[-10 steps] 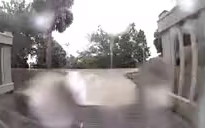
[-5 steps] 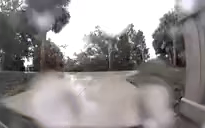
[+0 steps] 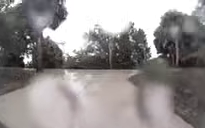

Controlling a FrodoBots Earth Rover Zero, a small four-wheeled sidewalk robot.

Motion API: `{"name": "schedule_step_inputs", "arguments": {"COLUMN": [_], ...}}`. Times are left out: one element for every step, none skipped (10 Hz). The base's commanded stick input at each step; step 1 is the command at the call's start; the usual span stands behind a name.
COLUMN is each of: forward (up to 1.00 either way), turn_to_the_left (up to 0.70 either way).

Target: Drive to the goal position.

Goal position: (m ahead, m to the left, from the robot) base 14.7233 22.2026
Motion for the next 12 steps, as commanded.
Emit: {"name": "schedule_step_inputs", "arguments": {"forward": [0.85, 0.85, 0.85, 0.85, 0.85, 0.85, 0.85, 0.85, 0.85, 0.85, 0.85, 0.85], "turn_to_the_left": [0.0, 0.0, 0.0, 0.0, 0.0, 0.0, 0.0, 0.0, 0.0, 0.0, 0.0, 0.0]}}
